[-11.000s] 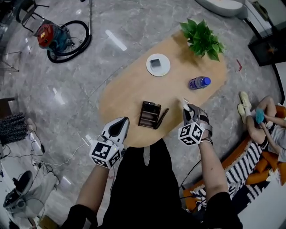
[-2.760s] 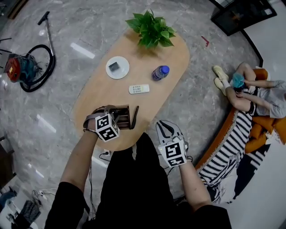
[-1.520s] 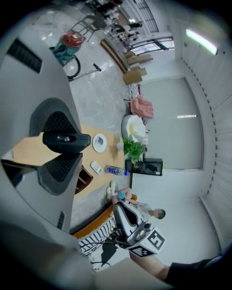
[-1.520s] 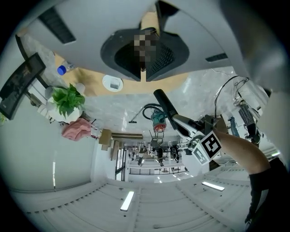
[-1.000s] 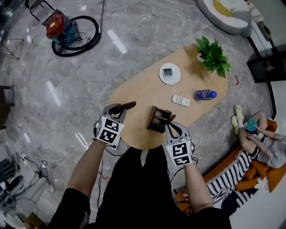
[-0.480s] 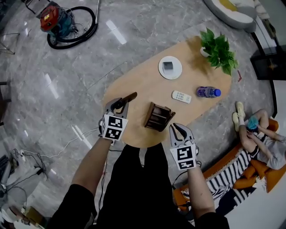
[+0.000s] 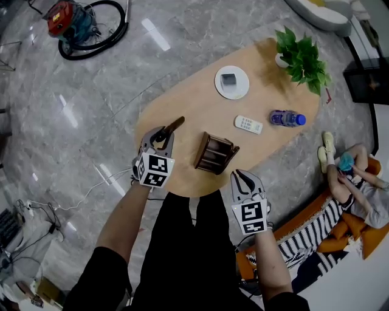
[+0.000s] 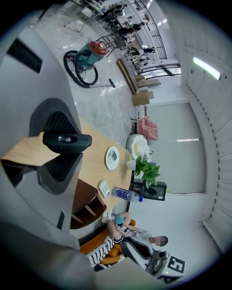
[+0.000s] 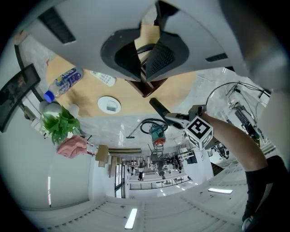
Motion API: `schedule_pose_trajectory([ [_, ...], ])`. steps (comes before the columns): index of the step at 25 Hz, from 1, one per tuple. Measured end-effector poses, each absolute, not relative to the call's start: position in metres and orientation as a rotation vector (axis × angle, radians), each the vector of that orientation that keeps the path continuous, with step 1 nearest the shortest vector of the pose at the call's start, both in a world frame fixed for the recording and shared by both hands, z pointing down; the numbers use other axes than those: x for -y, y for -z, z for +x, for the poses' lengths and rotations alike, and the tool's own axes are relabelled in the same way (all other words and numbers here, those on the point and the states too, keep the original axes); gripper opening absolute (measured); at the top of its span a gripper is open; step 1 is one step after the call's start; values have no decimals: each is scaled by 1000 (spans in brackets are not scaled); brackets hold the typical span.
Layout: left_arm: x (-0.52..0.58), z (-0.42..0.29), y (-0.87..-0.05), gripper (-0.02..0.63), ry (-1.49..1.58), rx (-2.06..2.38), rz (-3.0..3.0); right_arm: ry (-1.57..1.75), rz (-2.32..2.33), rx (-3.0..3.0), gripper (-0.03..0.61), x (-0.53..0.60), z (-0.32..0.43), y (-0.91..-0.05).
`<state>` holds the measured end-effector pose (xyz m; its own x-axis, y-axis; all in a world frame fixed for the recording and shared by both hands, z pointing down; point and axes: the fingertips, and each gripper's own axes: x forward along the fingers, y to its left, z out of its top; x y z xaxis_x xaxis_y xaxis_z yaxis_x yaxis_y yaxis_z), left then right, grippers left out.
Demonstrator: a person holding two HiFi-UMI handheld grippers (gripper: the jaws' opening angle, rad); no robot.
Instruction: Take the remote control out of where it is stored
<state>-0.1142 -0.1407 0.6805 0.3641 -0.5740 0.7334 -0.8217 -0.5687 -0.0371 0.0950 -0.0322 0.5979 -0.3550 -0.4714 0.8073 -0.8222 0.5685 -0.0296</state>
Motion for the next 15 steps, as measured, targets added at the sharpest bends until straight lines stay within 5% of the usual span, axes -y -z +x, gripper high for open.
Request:
schedule_pose_trajectory([
  [15, 78, -130, -737, 110, -1115, 1210, 2132, -545, 955, 2045, 41, 38, 82, -620],
])
